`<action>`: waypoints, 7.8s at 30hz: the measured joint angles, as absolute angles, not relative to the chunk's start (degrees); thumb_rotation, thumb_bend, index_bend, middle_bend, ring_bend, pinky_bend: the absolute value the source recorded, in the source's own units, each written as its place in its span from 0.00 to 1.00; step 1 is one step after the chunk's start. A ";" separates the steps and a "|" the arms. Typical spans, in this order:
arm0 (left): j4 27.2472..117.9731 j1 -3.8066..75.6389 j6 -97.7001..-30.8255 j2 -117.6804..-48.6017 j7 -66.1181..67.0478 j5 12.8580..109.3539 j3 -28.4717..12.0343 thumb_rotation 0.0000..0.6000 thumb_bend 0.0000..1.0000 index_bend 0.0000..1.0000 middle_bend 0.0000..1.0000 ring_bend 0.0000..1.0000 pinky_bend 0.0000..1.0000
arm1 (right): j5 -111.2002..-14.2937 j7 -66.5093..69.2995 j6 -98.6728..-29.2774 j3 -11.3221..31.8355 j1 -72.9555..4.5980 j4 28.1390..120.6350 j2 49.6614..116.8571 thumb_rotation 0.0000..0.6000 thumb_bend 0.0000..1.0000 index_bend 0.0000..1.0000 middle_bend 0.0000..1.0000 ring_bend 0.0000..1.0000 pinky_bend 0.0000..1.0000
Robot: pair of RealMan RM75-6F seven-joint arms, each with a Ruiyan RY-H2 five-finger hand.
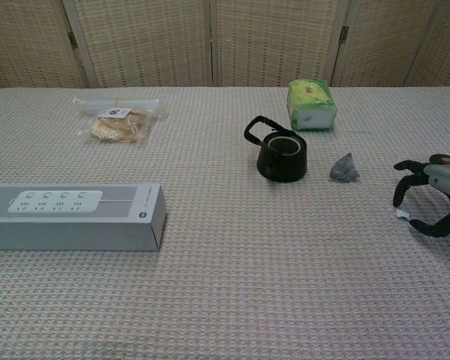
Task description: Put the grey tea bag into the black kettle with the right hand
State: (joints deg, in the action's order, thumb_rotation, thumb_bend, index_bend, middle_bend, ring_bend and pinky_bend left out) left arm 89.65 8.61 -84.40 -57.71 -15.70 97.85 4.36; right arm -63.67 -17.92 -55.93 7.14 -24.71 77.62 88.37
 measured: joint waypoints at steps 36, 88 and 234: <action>88.33 8.90 -84.23 -57.85 -17.77 97.25 4.44 1.00 0.27 0.00 0.00 0.00 0.18 | -61.79 -19.13 -55.94 7.13 -26.77 73.31 91.92 1.00 0.39 0.53 0.07 0.00 0.00; 87.61 8.30 -85.87 -58.53 -17.09 96.96 3.93 1.00 0.27 0.00 0.00 0.00 0.18 | -72.10 -17.25 -70.14 10.84 -25.17 87.10 83.75 1.00 0.45 0.65 0.17 0.00 0.00; 87.29 9.10 -80.92 -58.72 -16.06 92.42 2.71 1.00 0.27 0.00 0.00 0.00 0.18 | -53.11 -43.57 -67.49 3.69 -36.39 100.19 76.17 1.00 0.39 0.02 0.00 0.02 0.04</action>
State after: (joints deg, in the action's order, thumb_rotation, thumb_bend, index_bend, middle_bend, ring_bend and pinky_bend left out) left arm 87.29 9.10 -80.92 -58.72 -16.06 92.42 2.71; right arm -53.11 -43.57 -67.49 3.69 -36.39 100.19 76.17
